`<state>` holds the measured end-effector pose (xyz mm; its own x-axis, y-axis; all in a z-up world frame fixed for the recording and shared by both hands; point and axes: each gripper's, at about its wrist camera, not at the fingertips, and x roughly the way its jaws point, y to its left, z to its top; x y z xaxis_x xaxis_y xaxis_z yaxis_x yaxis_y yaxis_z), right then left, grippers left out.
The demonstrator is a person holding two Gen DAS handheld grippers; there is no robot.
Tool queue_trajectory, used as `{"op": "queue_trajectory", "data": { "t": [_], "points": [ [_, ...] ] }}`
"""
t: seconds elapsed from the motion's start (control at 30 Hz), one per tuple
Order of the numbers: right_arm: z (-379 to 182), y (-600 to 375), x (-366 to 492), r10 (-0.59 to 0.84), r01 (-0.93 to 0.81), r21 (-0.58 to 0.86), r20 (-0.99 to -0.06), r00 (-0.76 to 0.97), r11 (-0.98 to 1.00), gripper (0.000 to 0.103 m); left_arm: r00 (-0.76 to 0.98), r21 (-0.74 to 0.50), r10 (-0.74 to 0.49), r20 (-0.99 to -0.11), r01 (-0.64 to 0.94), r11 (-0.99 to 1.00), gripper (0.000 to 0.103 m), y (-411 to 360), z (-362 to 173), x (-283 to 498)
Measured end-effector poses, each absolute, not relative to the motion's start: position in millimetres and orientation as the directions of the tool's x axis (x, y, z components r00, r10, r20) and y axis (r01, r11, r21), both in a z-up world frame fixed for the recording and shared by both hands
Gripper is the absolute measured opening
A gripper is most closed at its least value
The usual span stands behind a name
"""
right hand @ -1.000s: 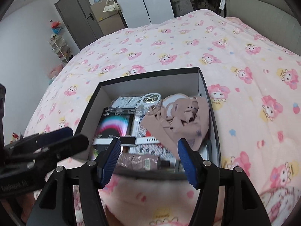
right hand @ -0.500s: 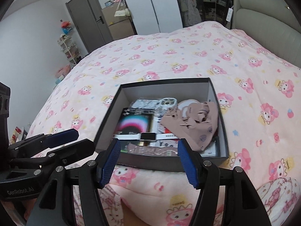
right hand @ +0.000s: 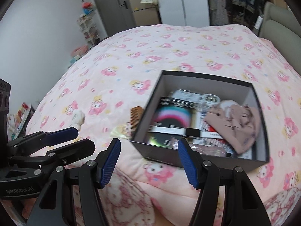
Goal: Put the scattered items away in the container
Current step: 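Withdraw the left gripper from the box toward the white plush keychain, then grasp the white plush keychain with the left gripper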
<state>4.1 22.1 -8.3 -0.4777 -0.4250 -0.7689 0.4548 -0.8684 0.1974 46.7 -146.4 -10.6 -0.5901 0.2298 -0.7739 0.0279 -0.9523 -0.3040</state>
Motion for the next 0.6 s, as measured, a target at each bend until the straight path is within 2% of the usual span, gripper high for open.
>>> {"op": "queue_trajectory", "data": {
  "t": [0.23, 0.47, 0.6],
  "points": [
    [-19.5, -31.9, 4.7, -0.444, 0.527, 0.186, -0.792, -0.419, -0.829, 0.060, -0.600, -0.317, 0.184, -0.779, 0.124, -0.940, 0.060, -195.2, -25.3, 61.7],
    [-32.8, -83.8, 3.8, -0.427, 0.568, 0.167, -0.827, -0.364, -0.806, 0.060, -0.602, -0.403, 0.194, -0.774, 0.234, -0.885, 0.060, -250.7, -51.3, 75.0],
    [-50.4, -115.6, -2.1, -0.434, 0.616, 0.182, -0.853, -0.288, -0.766, 0.060, -0.624, -0.411, 0.137, -0.769, 0.319, -0.854, 0.060, -278.0, -64.6, 82.0]
  ]
}}
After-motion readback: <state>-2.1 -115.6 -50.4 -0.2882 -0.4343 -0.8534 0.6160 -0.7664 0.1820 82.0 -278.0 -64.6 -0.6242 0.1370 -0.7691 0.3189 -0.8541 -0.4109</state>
